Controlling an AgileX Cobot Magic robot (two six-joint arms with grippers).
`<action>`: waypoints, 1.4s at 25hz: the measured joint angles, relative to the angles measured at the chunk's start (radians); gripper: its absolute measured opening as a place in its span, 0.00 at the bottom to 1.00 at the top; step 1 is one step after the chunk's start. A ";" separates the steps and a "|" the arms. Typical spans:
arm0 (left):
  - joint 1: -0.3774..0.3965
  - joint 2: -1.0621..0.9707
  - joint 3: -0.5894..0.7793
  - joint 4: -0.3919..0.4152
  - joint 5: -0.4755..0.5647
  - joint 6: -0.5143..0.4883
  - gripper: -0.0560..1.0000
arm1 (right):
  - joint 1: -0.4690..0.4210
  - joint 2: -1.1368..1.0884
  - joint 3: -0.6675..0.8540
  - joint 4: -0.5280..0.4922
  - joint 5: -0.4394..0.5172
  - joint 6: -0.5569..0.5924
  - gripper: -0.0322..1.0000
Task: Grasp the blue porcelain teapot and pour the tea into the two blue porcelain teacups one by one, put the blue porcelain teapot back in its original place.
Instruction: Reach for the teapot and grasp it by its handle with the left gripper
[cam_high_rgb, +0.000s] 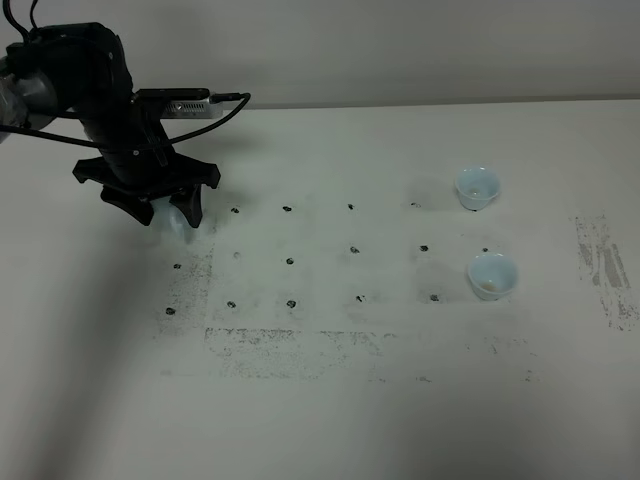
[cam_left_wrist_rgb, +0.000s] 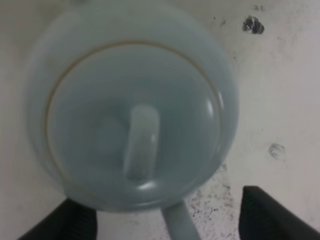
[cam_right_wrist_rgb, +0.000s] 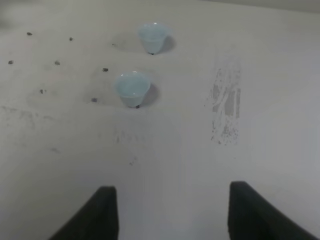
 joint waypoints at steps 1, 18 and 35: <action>0.000 0.000 0.000 0.000 0.000 0.000 0.57 | 0.000 0.000 0.000 0.000 0.000 0.000 0.48; 0.000 0.000 0.000 -0.001 0.060 -0.001 0.44 | 0.000 0.000 0.000 0.000 0.000 0.000 0.48; 0.000 0.000 0.000 -0.003 0.041 -0.023 0.44 | 0.000 0.000 0.000 0.000 0.000 0.000 0.48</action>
